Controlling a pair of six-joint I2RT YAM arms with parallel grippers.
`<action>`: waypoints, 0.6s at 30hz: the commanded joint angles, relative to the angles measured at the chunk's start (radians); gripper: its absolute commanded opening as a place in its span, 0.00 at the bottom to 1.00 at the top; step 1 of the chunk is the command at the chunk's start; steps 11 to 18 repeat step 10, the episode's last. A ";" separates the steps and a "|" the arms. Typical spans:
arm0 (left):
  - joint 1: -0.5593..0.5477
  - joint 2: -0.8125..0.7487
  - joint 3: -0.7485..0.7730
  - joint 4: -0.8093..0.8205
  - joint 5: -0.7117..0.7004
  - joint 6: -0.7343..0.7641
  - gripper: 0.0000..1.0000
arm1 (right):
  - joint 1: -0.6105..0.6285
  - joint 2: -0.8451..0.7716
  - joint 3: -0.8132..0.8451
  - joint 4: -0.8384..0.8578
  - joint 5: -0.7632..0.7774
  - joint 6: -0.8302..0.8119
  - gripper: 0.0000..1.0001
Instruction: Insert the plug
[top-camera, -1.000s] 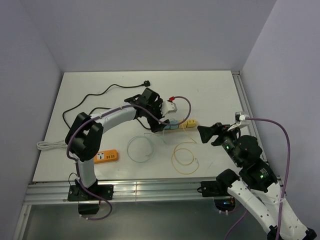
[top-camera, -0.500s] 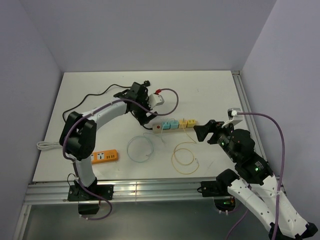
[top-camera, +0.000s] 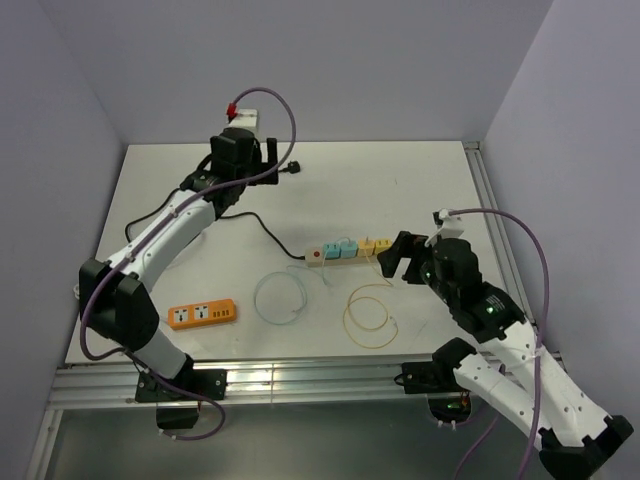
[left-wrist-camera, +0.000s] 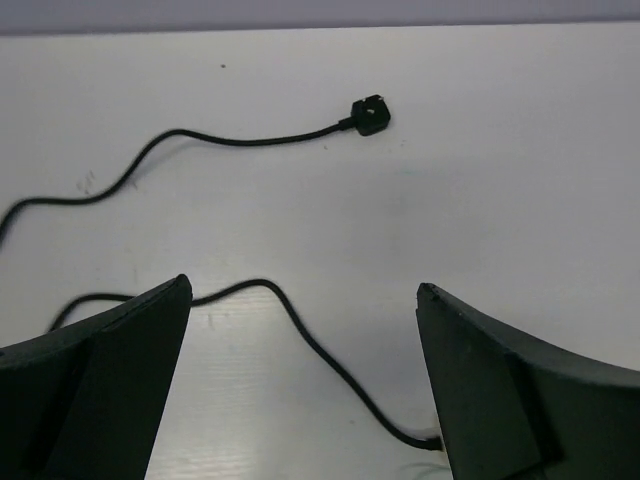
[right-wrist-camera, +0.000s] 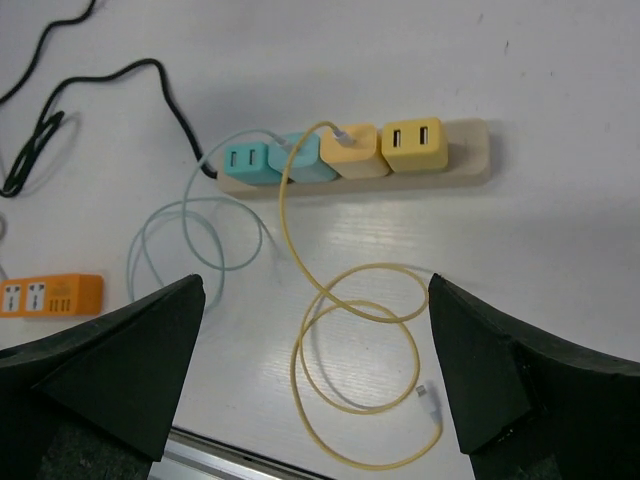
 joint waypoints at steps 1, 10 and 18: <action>0.007 -0.045 -0.047 -0.083 0.037 -0.342 0.99 | -0.005 0.036 -0.006 -0.004 0.013 0.061 1.00; 0.065 -0.450 -0.613 0.446 0.548 -0.535 0.99 | -0.005 0.037 -0.245 0.298 -0.226 0.138 1.00; 0.065 -0.450 -0.613 0.446 0.548 -0.535 0.99 | -0.005 0.037 -0.245 0.298 -0.226 0.138 1.00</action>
